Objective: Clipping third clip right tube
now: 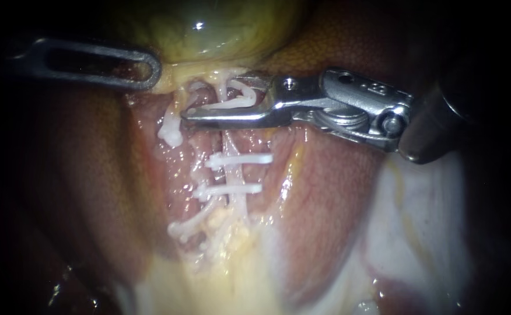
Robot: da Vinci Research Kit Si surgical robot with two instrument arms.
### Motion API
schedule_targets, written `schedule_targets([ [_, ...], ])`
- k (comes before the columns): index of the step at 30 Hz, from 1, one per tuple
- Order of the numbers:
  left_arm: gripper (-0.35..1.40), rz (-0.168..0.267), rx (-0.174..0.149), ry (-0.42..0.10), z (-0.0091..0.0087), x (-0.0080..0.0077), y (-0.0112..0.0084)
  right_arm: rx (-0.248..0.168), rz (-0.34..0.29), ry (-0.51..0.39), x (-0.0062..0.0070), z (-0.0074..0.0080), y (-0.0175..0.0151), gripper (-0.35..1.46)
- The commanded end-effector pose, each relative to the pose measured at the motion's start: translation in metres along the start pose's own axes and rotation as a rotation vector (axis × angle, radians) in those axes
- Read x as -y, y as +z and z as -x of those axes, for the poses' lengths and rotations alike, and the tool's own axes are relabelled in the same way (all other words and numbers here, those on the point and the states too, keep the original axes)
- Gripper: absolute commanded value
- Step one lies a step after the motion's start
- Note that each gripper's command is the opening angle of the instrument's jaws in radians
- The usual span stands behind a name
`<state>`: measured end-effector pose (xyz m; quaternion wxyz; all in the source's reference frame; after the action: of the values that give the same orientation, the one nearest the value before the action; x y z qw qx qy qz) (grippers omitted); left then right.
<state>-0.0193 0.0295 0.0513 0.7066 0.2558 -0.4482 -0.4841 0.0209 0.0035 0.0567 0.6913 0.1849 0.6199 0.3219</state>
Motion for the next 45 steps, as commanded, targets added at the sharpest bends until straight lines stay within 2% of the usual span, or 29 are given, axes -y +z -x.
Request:
schedule_targets([
  [1,-0.35,0.0,0.0,0.0,0.0,0.0,0.0,0.0,-0.007,0.0,0.0,0.0,0.0,0.5],
  [13,-0.35,0.0,0.0,0.0,0.0,0.0,-0.0001,0.005,-0.164,0.007,0.0014,0.0002,-0.001,0.45],
  [30,-0.35,-0.001,0.0,0.0,0.0,0.0001,-0.0002,-0.012,-0.387,0.051,0.0055,-0.0003,-0.0015,0.42],
  [39,-0.35,-0.001,0.0,0.0,0.0,0.0001,-0.0002,-0.016,-0.379,0.056,0.0055,-0.0005,-0.0016,0.38],
  [45,-0.35,-0.001,-0.001,0.0,0.0,0.0001,-0.0002,-0.034,-0.361,0.083,0.0048,-0.001,-0.0022,0.31],
])
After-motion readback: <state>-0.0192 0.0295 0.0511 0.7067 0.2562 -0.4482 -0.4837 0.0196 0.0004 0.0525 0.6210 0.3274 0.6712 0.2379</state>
